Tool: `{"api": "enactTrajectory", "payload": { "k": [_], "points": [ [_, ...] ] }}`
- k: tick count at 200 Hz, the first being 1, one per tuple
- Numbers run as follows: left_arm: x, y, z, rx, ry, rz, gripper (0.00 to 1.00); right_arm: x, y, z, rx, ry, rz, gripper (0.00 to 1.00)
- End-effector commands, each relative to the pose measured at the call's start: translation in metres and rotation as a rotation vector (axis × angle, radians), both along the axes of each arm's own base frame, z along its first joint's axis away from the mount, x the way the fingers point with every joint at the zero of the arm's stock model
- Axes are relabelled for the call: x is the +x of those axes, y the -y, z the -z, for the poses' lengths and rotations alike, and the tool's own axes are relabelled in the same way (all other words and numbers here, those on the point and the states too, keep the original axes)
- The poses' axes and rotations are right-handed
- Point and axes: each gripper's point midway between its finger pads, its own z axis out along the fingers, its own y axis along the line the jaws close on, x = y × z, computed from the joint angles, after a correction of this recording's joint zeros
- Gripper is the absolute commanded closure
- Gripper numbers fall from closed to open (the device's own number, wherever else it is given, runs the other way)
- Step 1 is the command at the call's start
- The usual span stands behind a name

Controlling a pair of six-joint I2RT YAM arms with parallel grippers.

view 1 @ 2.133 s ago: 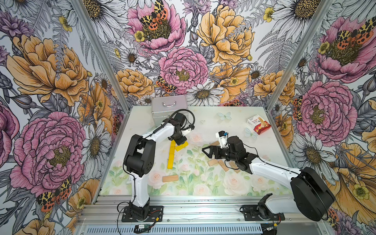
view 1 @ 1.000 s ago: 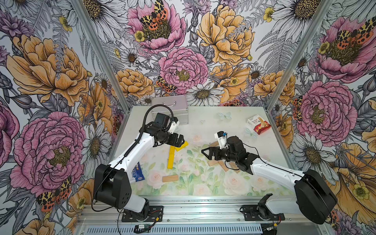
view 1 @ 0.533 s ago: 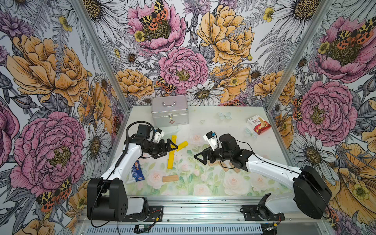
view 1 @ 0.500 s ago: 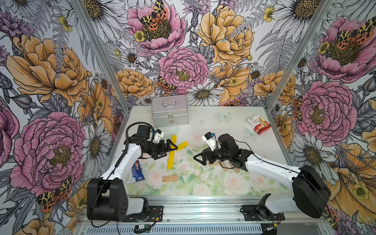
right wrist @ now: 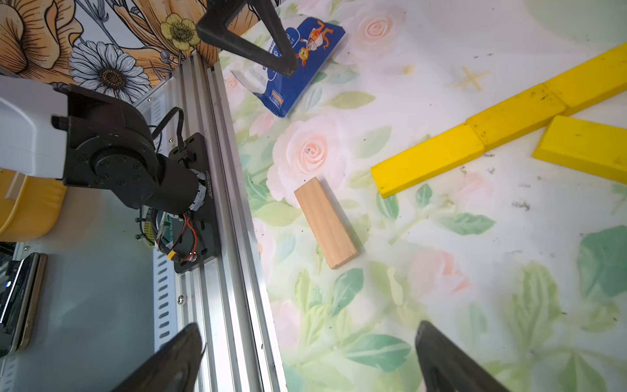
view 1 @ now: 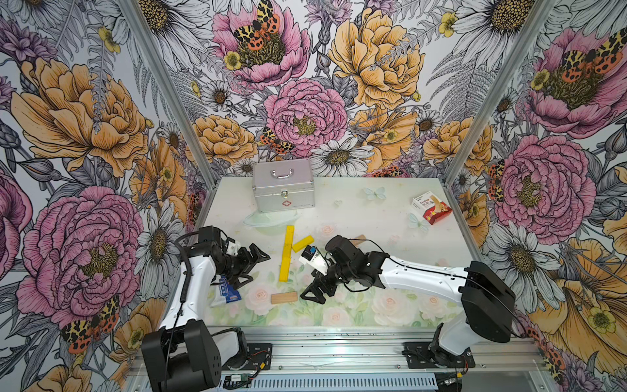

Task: Assemble the letter k with building blocks
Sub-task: Pick up the building block from the center of the board.

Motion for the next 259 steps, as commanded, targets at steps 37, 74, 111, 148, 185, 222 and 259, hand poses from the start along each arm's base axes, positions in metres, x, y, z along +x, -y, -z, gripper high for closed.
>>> {"api": "enactTrajectory", "payload": {
  "k": [37,74,111,148,185,222,259],
  "points": [
    [-0.012,-0.007,-0.002,0.024,-0.024,0.0,0.01,0.004,-0.033,0.032,-0.108,0.051,-0.09,0.04],
    [-0.014,-0.005,-0.005,-0.01,-0.018,-0.006,0.01,0.005,-0.046,0.037,-0.111,0.071,-0.12,0.06],
    [-0.022,0.0,0.001,-0.034,-0.053,0.002,0.01,0.004,-0.053,0.05,-0.136,0.081,-0.133,0.12],
    [-0.03,-0.003,0.004,-0.003,-0.072,-0.007,0.01,0.002,-0.059,0.07,-0.182,0.062,-0.152,0.27],
    [-0.033,-0.03,0.002,0.105,-0.074,-0.102,0.01,0.002,-0.062,0.082,-0.199,0.045,-0.158,0.33],
    [-0.032,-0.039,-0.003,0.086,-0.054,-0.156,0.01,0.003,-0.062,0.088,-0.208,0.051,-0.162,0.36],
    [-0.032,-0.041,-0.003,0.099,-0.056,-0.156,0.01,0.003,-0.066,0.092,-0.219,0.064,-0.174,0.37]
  ]
}}
